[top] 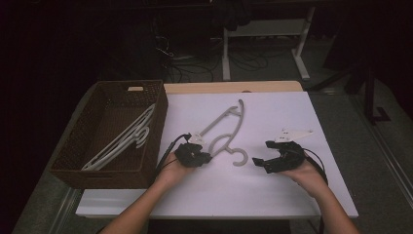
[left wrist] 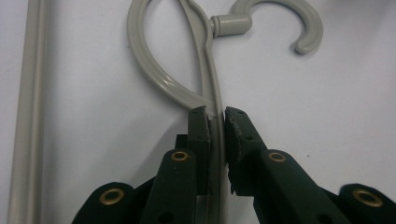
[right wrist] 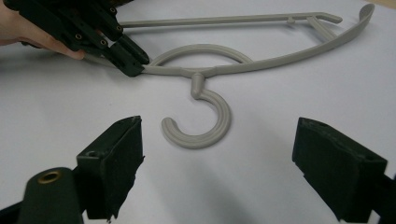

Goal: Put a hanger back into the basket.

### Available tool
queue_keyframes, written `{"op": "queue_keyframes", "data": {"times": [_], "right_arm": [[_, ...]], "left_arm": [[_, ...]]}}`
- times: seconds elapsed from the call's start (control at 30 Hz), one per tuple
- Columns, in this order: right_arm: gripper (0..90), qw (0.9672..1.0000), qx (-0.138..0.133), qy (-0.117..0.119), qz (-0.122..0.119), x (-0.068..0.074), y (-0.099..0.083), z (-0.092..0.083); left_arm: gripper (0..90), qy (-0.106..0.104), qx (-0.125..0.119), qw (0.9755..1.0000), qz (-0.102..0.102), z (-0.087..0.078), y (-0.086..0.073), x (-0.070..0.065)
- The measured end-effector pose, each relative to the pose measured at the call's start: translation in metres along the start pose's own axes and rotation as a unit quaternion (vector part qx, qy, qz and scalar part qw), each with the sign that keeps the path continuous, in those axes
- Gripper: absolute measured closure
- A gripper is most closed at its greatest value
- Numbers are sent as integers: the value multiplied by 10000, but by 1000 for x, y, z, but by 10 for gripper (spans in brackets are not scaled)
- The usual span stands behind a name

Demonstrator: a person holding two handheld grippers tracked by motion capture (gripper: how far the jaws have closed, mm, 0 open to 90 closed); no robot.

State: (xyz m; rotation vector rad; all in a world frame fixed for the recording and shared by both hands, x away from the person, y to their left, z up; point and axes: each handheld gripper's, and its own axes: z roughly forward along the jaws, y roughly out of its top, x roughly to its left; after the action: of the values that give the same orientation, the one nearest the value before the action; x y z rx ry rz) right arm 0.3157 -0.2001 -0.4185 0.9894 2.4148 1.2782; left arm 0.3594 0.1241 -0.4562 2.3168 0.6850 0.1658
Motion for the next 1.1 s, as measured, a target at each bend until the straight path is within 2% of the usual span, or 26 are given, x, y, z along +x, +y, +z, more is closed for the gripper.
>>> {"op": "queue_keyframes", "data": {"times": [0.2, 0.5, 0.67, 0.9, 1.1], "right_arm": [[153, 10000, 20, 26, -11, 0, 0, 1], [154, 10000, -21, 6, 17, -3, -1, -3], [154, 10000, -50, -18, 25, -3, -1, -4], [154, 9999, -107, -46, 46, -5, -1, -8], [153, 9997, -183, -77, 125, -9, -1, -12]], "left_arm": [[824, 2, 4, 10000, -46, -1, 1, 0], [825, 70, -28, 10000, 16, -5, 5, -2], [825, 32, -156, 9999, -20, -14, 9, -4], [823, 18, -327, 9993, 162, -29, 20, -13], [824, 29, -541, 9984, 161, -46, 29, -13]]}}
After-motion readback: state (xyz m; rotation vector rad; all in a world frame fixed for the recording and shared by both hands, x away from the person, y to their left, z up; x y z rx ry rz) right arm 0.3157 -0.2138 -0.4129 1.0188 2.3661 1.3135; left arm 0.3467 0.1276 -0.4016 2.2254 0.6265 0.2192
